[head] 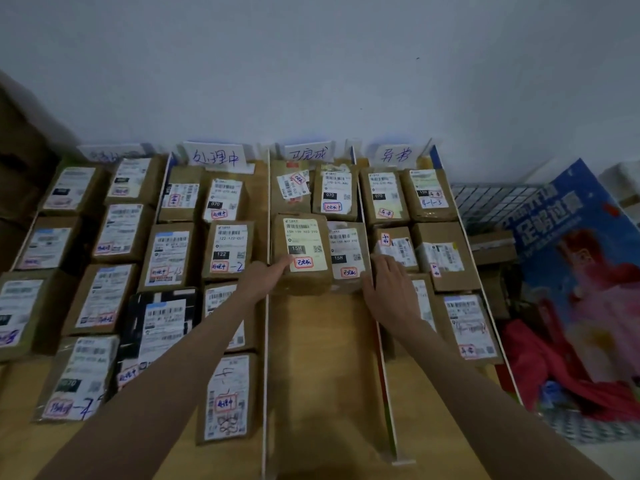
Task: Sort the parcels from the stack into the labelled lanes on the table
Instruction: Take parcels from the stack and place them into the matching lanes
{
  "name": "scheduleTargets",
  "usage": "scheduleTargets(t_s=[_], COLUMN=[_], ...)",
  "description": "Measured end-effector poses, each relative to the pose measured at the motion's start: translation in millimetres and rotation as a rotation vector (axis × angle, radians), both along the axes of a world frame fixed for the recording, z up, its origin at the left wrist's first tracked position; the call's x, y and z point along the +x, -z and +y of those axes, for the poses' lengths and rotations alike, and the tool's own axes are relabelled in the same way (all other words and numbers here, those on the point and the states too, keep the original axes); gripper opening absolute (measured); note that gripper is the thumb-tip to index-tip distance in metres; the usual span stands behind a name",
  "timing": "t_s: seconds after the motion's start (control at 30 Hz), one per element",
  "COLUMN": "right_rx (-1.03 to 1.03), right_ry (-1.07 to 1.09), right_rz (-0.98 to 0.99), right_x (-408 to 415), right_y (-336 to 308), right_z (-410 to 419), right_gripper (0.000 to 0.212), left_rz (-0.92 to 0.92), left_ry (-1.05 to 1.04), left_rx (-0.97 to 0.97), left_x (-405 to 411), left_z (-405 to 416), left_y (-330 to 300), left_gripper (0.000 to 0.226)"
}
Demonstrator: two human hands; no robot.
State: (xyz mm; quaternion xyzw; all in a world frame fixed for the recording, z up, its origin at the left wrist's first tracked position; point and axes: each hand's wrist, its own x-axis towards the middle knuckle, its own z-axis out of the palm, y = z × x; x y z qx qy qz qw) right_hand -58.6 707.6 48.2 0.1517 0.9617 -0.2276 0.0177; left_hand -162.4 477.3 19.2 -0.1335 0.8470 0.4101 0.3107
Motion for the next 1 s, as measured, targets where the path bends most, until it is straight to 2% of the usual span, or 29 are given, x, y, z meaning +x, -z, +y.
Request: scheduleTargets(t_s=[0.1,0.23,0.5,0.67,0.8,0.9,1.0], right_rx=[0.003,-0.017,-0.034,-0.060,-0.059,-0.052,-0.050], right_ry=[-0.042,-0.070,-0.123,-0.132,-0.134,-0.147,-0.147], right_rz=[-0.009,-0.024,-0.074,-0.092,-0.113,-0.115,-0.109], right_x=[-12,-27,-37,-40,-42,-43,-42], right_y=[5,12,24,26,28,30,33], right_z=[11,21,32,35,36,36,34], right_gripper=[0.037,0.040,0.045,0.045,0.045,0.044,0.043], left_rz=[-0.025,-0.036,-0.037,0.132,0.246,0.380,0.466], left_ry=[-0.009,-0.044,-0.070,0.028,0.104,0.205,0.331], left_rx=[-0.040,-0.067,-0.042,-0.258,-0.322,-0.449,-0.454], left_x=[-7,-15,-26,-26,-15,1,20], left_z=[6,11,15,21,30,35,36], left_y=[7,15,25,22,18,19,26], left_gripper=[0.084,0.083,0.057,0.054,0.041,0.048,0.051])
